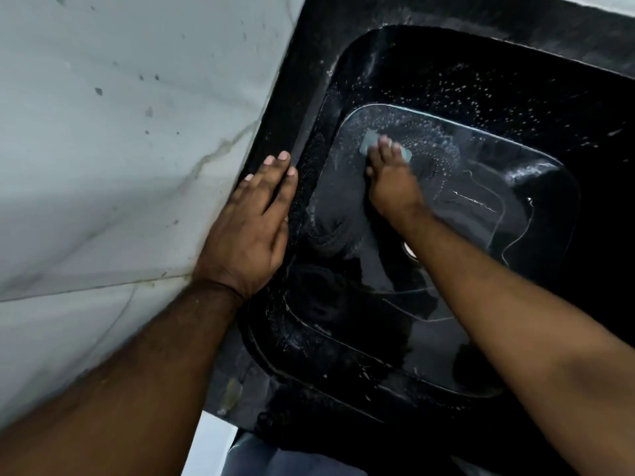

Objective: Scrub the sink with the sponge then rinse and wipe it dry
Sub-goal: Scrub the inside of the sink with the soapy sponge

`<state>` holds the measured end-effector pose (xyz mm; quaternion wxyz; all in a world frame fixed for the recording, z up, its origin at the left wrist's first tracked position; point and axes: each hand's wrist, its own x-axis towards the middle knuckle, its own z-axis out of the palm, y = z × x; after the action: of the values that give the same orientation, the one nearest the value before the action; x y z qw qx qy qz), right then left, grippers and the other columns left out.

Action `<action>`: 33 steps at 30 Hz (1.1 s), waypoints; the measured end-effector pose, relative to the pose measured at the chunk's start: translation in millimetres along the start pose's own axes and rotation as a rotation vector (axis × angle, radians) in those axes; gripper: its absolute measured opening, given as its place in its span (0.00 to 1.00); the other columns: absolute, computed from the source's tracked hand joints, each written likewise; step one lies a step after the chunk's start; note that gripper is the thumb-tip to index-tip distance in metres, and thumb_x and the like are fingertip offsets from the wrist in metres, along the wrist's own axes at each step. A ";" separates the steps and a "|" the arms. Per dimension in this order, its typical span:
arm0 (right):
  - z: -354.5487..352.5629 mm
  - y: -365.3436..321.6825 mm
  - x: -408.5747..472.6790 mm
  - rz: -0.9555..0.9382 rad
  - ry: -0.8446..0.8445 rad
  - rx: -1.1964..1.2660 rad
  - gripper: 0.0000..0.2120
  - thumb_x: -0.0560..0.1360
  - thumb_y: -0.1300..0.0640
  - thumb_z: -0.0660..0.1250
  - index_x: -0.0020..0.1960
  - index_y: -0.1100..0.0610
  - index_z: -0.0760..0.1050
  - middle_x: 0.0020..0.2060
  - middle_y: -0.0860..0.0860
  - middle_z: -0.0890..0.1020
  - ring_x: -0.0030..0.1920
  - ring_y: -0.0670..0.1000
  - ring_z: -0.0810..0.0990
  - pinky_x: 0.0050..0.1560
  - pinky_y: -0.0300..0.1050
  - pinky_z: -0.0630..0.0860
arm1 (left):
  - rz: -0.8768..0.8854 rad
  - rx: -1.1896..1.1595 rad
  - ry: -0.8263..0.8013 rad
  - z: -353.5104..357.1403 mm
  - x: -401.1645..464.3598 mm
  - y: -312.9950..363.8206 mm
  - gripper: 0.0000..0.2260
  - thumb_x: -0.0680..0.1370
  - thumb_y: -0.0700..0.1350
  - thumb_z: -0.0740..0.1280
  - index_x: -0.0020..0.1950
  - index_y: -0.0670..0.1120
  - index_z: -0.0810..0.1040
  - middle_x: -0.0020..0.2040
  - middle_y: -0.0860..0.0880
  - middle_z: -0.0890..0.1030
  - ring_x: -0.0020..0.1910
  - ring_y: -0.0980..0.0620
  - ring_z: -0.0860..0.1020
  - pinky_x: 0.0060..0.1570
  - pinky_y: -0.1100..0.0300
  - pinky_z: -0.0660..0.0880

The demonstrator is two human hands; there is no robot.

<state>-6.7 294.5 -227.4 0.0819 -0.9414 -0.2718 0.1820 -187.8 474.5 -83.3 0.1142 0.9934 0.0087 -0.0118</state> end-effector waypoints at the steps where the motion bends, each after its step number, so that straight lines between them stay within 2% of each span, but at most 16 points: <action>1: -4.1 -4.4 23.1 0.028 0.016 0.018 0.27 0.84 0.56 0.49 0.80 0.61 0.48 0.80 0.60 0.47 0.79 0.62 0.46 0.79 0.53 0.48 | 0.000 0.000 0.003 -0.2 0.5 0.2 0.28 0.79 0.39 0.58 0.80 0.40 0.59 0.81 0.42 0.57 0.80 0.45 0.55 0.78 0.48 0.56; 3: -8.7 -18.5 46.3 0.031 0.018 0.023 0.28 0.84 0.54 0.48 0.80 0.61 0.43 0.79 0.60 0.43 0.79 0.62 0.43 0.79 0.53 0.44 | 0.005 -0.001 0.000 0.2 0.8 0.5 0.28 0.79 0.40 0.57 0.80 0.40 0.60 0.81 0.42 0.57 0.80 0.45 0.55 0.78 0.48 0.56; 6: 0.2 -46.3 26.3 -0.027 0.016 0.062 0.28 0.85 0.53 0.49 0.80 0.62 0.46 0.79 0.61 0.46 0.79 0.62 0.45 0.78 0.50 0.45 | 0.012 0.004 -0.004 0.7 2.3 -0.5 0.28 0.79 0.40 0.57 0.80 0.40 0.59 0.81 0.42 0.56 0.80 0.45 0.54 0.78 0.49 0.55; 8: 13.8 -62.3 -10.3 -0.084 0.001 0.100 0.28 0.84 0.52 0.53 0.80 0.63 0.53 0.79 0.61 0.52 0.78 0.63 0.52 0.78 0.53 0.54 | 0.002 0.008 -0.002 -0.3 1.8 -1.6 0.28 0.79 0.40 0.57 0.80 0.40 0.60 0.81 0.42 0.57 0.80 0.45 0.55 0.78 0.48 0.56; 11: 36.8 -64.7 -81.3 -0.198 -0.095 0.089 0.24 0.81 0.54 0.58 0.75 0.61 0.65 0.77 0.59 0.63 0.76 0.62 0.62 0.71 0.56 0.68 | 0.002 -0.002 -0.004 0.6 2.6 -1.2 0.27 0.79 0.41 0.56 0.80 0.40 0.60 0.81 0.42 0.57 0.80 0.45 0.55 0.77 0.47 0.57; 14: 37.4 -39.1 -123.8 -0.188 -0.115 0.038 0.23 0.80 0.52 0.56 0.72 0.59 0.71 0.75 0.56 0.67 0.73 0.59 0.68 0.67 0.55 0.74 | 0.005 -0.012 -0.003 2.3 2.0 -2.5 0.27 0.80 0.41 0.56 0.80 0.40 0.60 0.81 0.43 0.57 0.80 0.45 0.55 0.77 0.47 0.57; 17: 24.0 -5.8 -93.9 -0.038 -0.043 0.003 0.21 0.82 0.57 0.59 0.73 0.62 0.69 0.75 0.58 0.66 0.74 0.61 0.66 0.70 0.55 0.69 | -0.001 -0.016 0.004 3.2 0.5 -3.4 0.27 0.80 0.41 0.57 0.80 0.40 0.60 0.81 0.43 0.56 0.80 0.45 0.55 0.77 0.47 0.57; 21: 8.7 -5.8 -29.4 0.076 0.017 -0.002 0.24 0.83 0.55 0.54 0.76 0.64 0.61 0.77 0.61 0.61 0.76 0.65 0.59 0.74 0.57 0.63 | 0.001 -0.031 0.021 3.9 1.4 -2.2 0.27 0.80 0.40 0.58 0.80 0.41 0.59 0.81 0.43 0.56 0.81 0.46 0.54 0.78 0.48 0.56; 23: 12.6 -30.5 -21.8 -0.008 -0.025 -0.035 0.25 0.83 0.57 0.55 0.78 0.62 0.58 0.78 0.60 0.59 0.77 0.63 0.58 0.73 0.56 0.63 | -0.001 -0.043 0.026 3.5 0.0 -1.5 0.27 0.80 0.39 0.58 0.80 0.41 0.60 0.81 0.44 0.57 0.81 0.46 0.54 0.78 0.48 0.56; 26: 38.6 -60.4 -53.2 -0.312 -0.134 -0.103 0.23 0.82 0.58 0.57 0.76 0.63 0.64 0.76 0.63 0.61 0.76 0.64 0.60 0.76 0.55 0.59 | -0.008 -0.048 0.028 2.6 -0.5 -0.9 0.27 0.80 0.39 0.58 0.80 0.41 0.61 0.81 0.44 0.57 0.81 0.47 0.55 0.78 0.49 0.56; 27: 46.0 -61.5 -74.3 -0.365 -0.162 -0.080 0.22 0.80 0.57 0.61 0.73 0.63 0.68 0.74 0.63 0.65 0.74 0.65 0.64 0.74 0.55 0.63 | -0.010 -0.047 0.028 2.3 0.1 -1.2 0.27 0.80 0.39 0.58 0.80 0.41 0.61 0.81 0.44 0.57 0.81 0.47 0.55 0.78 0.49 0.56; 29: 49.3 -53.7 -124.3 -0.418 -0.184 -0.047 0.21 0.72 0.57 0.72 0.64 0.60 0.78 0.68 0.59 0.75 0.66 0.63 0.76 0.60 0.51 0.77 | -0.009 -0.048 0.036 1.6 1.4 -1.2 0.26 0.80 0.39 0.59 0.79 0.41 0.61 0.81 0.44 0.57 0.80 0.47 0.55 0.78 0.49 0.56; 31: 46.0 -31.6 -162.2 -0.418 -0.209 -0.106 0.24 0.65 0.57 0.77 0.60 0.59 0.81 0.65 0.56 0.79 0.61 0.60 0.81 0.49 0.49 0.82 | -0.004 -0.052 0.047 1.6 1.8 -1.3 0.26 0.80 0.39 0.59 0.79 0.41 0.62 0.81 0.44 0.58 0.80 0.46 0.56 0.78 0.50 0.55; 33: 42.0 -5.7 -166.7 -0.324 -0.201 -0.129 0.26 0.67 0.58 0.76 0.64 0.60 0.79 0.67 0.58 0.77 0.63 0.61 0.79 0.55 0.53 0.81 | 0.001 -0.053 0.048 2.9 0.9 -1.8 0.26 0.80 0.38 0.59 0.79 0.41 0.62 0.81 0.43 0.58 0.80 0.46 0.56 0.78 0.50 0.56</action>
<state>-156.7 211.3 -214.9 0.0220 -0.8658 -0.4377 0.2414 -187.1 475.5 -86.5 0.1403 0.9900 0.0113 0.0123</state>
